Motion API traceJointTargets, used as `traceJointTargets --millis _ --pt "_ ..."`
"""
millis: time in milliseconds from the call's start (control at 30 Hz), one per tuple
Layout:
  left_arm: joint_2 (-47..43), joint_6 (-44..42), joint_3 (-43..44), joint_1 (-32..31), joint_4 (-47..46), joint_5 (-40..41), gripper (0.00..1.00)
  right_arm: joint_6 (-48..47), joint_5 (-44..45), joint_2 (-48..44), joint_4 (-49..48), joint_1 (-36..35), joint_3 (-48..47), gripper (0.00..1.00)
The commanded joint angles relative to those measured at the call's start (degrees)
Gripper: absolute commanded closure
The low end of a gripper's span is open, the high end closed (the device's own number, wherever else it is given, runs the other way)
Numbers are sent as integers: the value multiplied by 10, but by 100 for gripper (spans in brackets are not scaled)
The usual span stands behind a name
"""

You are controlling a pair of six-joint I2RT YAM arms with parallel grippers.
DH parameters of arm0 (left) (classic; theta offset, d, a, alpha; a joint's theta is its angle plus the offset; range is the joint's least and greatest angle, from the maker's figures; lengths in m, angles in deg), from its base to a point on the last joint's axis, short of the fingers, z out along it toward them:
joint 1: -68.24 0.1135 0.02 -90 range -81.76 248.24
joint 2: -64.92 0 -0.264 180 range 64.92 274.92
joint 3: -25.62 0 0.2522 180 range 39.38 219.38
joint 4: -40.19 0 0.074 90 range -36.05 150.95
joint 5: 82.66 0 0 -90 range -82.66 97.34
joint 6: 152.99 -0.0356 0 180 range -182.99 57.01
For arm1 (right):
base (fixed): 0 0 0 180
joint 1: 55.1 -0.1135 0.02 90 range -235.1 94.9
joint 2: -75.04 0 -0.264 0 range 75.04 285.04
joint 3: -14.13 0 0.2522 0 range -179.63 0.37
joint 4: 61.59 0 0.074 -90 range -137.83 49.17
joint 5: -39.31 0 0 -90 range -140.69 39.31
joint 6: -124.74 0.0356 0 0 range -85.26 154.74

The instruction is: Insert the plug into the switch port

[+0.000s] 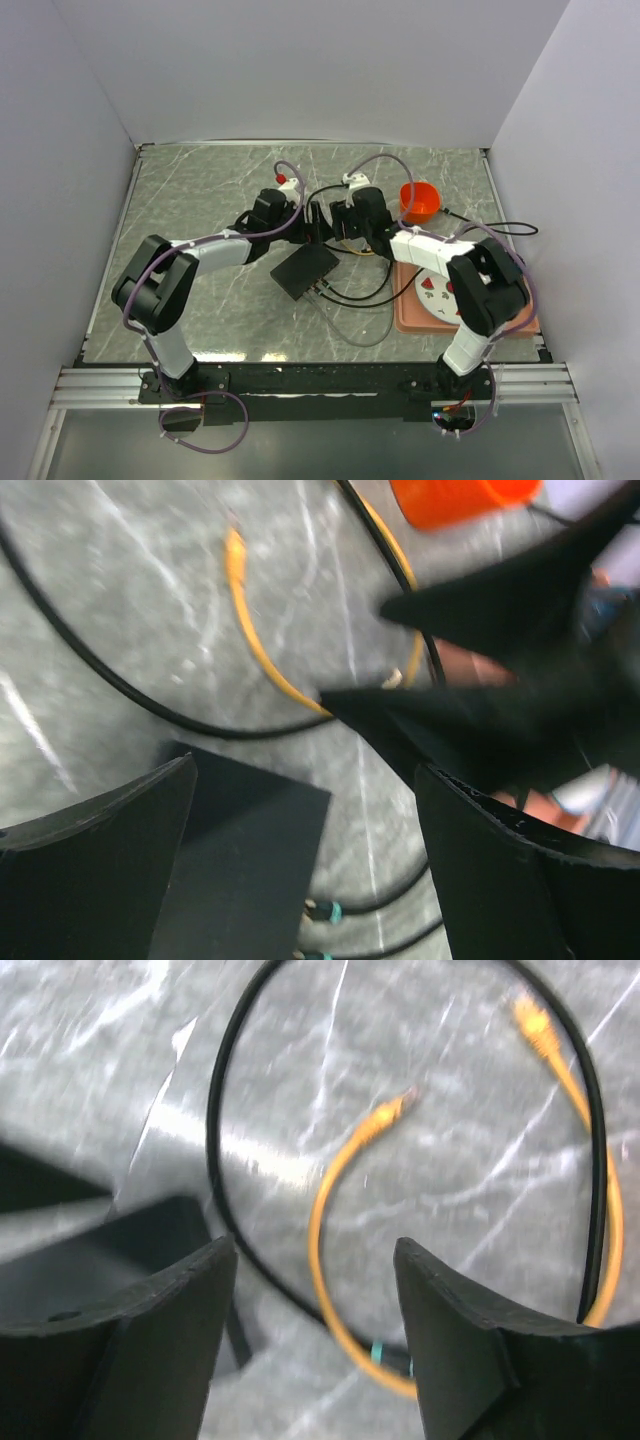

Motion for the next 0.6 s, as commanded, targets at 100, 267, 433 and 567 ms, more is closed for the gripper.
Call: traceJointTargets --millis 100,267,433,567 --pt "-37 -10 -20 11 14 -63 3 6 22 66 -12 -3 -98 38" --pt "-58 -3 -42 26 10 -58 3 15 36 127 47 -13 -153 47" --pt "-97 9 -70 45 11 -40 3 28 81 173 106 -23 -195 49" --pt "-138 13 -85 57 29 26 3 41 95 175 119 -26 -187 50"
